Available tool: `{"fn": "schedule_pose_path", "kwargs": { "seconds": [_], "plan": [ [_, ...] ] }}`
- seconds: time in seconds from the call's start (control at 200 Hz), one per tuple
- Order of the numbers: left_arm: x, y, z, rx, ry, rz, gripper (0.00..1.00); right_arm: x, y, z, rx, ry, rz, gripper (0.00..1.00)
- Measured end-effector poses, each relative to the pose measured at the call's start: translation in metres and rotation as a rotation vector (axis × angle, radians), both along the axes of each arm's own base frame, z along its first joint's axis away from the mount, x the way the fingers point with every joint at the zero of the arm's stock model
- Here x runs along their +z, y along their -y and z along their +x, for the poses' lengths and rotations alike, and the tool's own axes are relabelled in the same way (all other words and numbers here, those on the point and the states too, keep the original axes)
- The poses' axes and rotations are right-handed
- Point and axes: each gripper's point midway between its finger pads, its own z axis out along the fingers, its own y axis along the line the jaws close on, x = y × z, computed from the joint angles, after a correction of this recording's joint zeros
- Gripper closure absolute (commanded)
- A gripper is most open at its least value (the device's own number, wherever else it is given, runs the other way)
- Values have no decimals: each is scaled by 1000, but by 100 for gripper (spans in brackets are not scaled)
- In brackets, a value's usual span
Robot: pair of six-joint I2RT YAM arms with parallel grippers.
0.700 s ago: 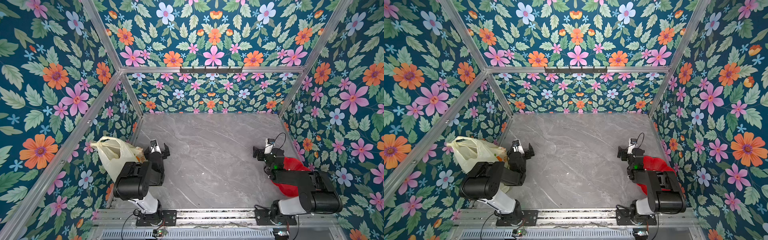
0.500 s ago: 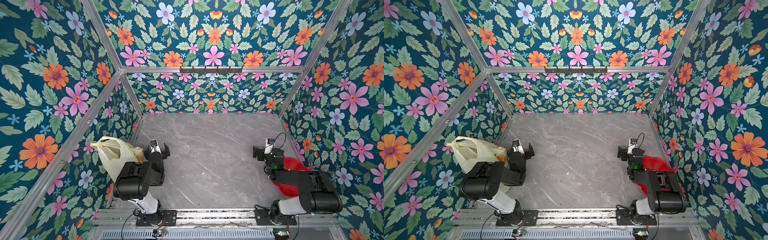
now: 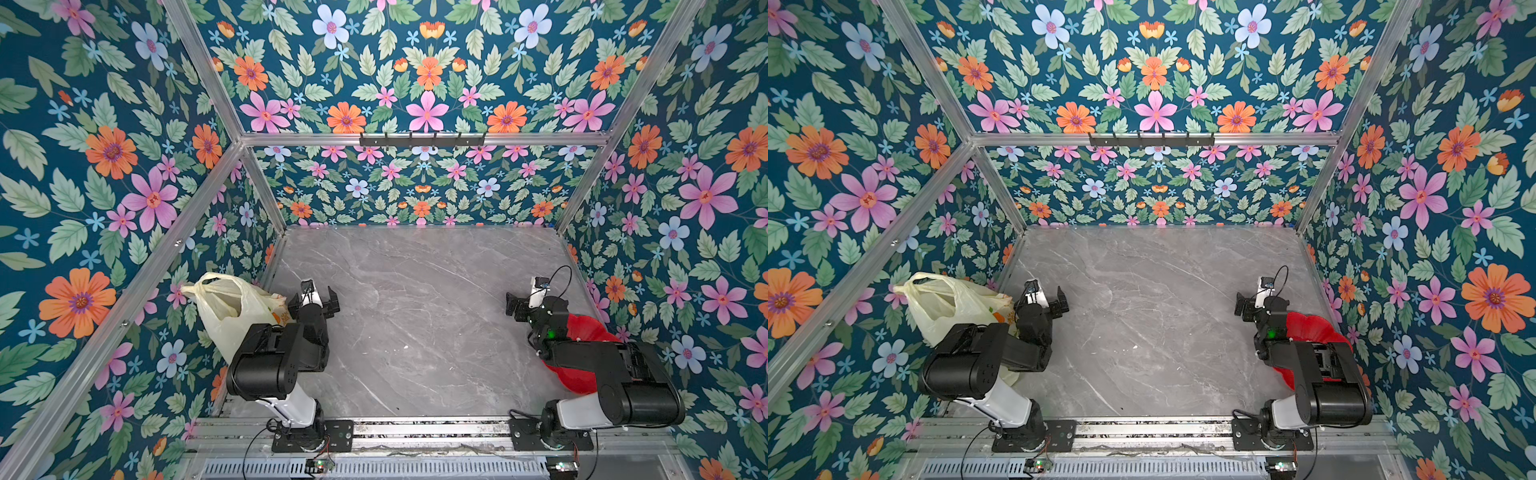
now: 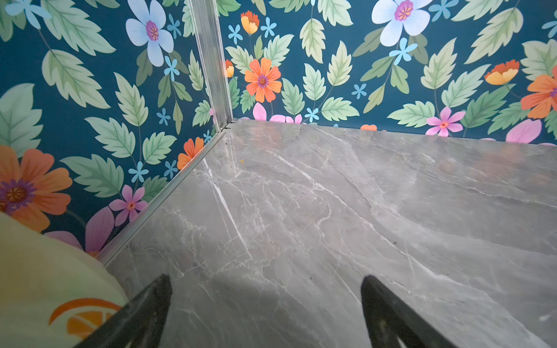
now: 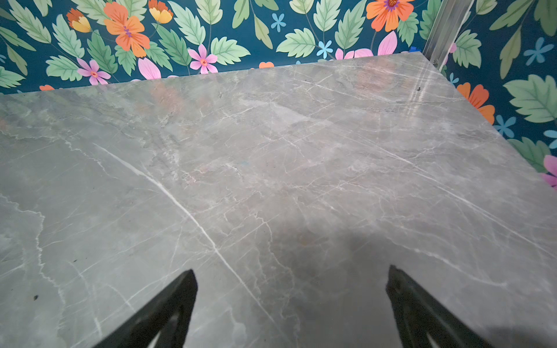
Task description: Take the fake fruits out of the plastic bag
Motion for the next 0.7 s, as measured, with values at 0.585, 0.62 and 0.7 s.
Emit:
{"fn": "schedule_pose_path", "kwargs": {
  "seconds": [0.585,0.62,0.7],
  "plan": [
    [9,11,-7,-65,33,11,0,15,-4,-1,22,39,1,1],
    [13,12,-8,-69,43,13,0,18,-4,-1,24,50,1,1],
    [24,15,-8,-73,67,17,0,24,-5,-5,30,65,0,1]
  ]
}}
